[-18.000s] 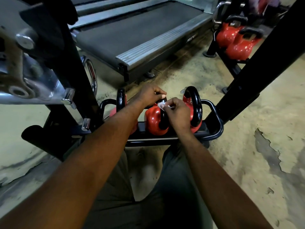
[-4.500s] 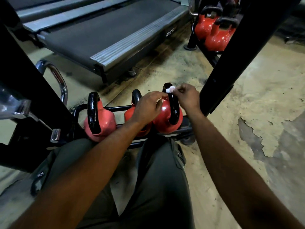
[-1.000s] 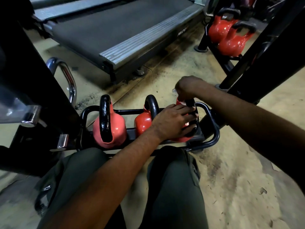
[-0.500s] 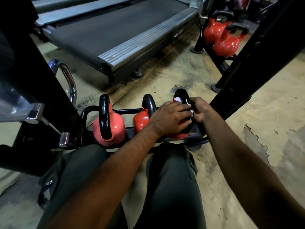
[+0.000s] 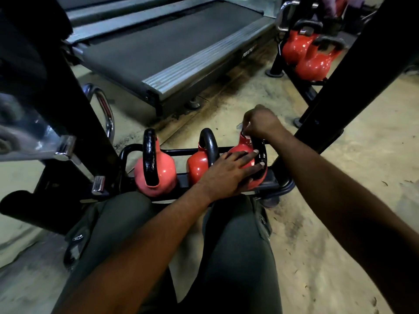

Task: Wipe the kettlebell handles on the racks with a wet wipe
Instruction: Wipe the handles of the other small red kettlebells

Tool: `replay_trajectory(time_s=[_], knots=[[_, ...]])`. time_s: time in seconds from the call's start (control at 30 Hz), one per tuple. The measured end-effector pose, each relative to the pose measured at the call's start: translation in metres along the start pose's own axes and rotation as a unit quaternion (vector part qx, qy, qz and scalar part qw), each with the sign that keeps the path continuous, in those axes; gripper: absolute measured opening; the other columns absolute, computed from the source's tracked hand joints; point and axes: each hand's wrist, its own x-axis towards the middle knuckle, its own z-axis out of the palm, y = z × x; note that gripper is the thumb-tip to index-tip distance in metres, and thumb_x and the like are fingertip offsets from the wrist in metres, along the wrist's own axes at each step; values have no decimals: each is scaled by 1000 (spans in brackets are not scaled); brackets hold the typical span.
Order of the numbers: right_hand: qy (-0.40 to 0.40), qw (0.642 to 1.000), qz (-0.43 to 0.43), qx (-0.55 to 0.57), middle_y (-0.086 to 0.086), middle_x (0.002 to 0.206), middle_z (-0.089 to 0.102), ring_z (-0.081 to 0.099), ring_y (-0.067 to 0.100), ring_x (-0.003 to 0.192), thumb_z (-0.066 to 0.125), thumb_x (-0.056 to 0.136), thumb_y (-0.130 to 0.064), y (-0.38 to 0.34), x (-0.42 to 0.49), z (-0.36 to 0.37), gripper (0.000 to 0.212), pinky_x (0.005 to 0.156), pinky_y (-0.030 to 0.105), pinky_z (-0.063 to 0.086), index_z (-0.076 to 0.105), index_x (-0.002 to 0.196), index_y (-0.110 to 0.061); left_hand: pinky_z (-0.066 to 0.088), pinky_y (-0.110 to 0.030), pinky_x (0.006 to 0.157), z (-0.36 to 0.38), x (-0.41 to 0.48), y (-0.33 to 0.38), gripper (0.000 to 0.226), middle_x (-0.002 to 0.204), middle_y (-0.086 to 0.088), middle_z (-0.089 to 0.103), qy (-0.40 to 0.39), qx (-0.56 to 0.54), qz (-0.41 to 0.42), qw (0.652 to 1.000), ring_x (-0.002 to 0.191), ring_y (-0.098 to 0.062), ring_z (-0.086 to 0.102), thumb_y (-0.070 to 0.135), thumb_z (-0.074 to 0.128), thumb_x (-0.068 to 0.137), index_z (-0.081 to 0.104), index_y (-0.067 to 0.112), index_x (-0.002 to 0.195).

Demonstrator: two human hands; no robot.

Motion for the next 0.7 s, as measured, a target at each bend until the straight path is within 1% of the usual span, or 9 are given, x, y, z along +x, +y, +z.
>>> replay_trajectory(time_s=[0.1, 0.2, 0.3, 0.4, 0.43, 0.47, 0.53, 0.6, 0.7], knots=[[-4, 984, -41, -175, 11, 120, 54, 51, 31, 114, 63, 90, -26, -23, 2, 3, 29, 91, 39, 45, 67, 116, -13, 36, -48, 108, -2, -3, 1, 56, 161, -3, 28, -5, 11, -18, 1000, 141, -27, 36, 47, 47, 96, 37, 33, 149], [4, 965, -85, -246, 8, 120, 56, 51, 29, 115, 61, 91, -24, -26, -13, 3, 28, 91, 40, 42, 67, 117, -17, 34, -48, 109, -5, -6, 1, 57, 159, -3, 32, -2, 11, -13, 1000, 140, -26, 38, 49, 45, 95, 38, 33, 148], [40, 984, -91, -150, 5, 109, 58, 56, 27, 106, 66, 85, -29, -17, -32, -1, 20, 87, 37, 44, 72, 103, -24, 33, -48, 109, -9, -10, -1, 56, 158, -3, 33, 4, 14, -16, 1000, 138, -26, 40, 52, 42, 95, 38, 32, 148], [65, 992, -30, 105, 0, 93, 62, 59, 19, 84, 75, 80, -31, 11, -47, 0, 7, 73, 31, 46, 68, 81, -29, 30, -46, 110, -9, -12, -3, 62, 162, -1, 25, -6, 24, -22, 999, 141, -24, 36, 53, 43, 94, 30, 34, 151], [59, 971, 11, 231, -1, 87, 65, 60, 17, 77, 76, 80, -29, 22, -48, 2, 12, 71, 30, 47, 65, 77, -27, 30, -46, 111, -9, -11, -3, 64, 162, -1, 23, -10, 26, -24, 999, 141, -23, 35, 54, 44, 93, 28, 34, 152], [42, 925, 65, 371, 0, 82, 66, 60, 16, 71, 76, 82, -26, 32, -47, 7, 16, 70, 30, 48, 62, 76, -24, 30, -45, 111, -8, -9, -4, 66, 162, -1, 23, -10, 26, -25, 999, 141, -22, 35, 53, 45, 92, 28, 33, 152], [-49, 784, 164, 597, 4, 79, 63, 55, 17, 66, 69, 90, -18, 40, -45, 17, 16, 71, 30, 51, 57, 80, -22, 33, -43, 109, -8, -8, -5, 66, 162, 0, 24, -3, 20, -28, 999, 142, -20, 36, 52, 46, 91, 31, 33, 152], [-124, 679, 206, 694, 5, 78, 63, 55, 18, 67, 54, 96, -13, 42, -42, 30, 8, 67, 28, 53, 55, 89, -19, 34, -43, 109, -6, -8, -4, 64, 162, 1, 25, -1, 11, -36, 999, 142, -19, 35, 53, 46, 90, 34, 34, 150], [-135, 619, 254, 731, 4, 70, 70, 64, 16, 60, 37, 101, -12, 39, -55, 39, 27, 57, 26, 55, 63, 92, -9, 34, -44, 108, -4, -6, 2, 64, 162, 2, 24, -14, -4, -33, 999, 142, -19, 34, 52, 48, 90, 34, 34, 150]])
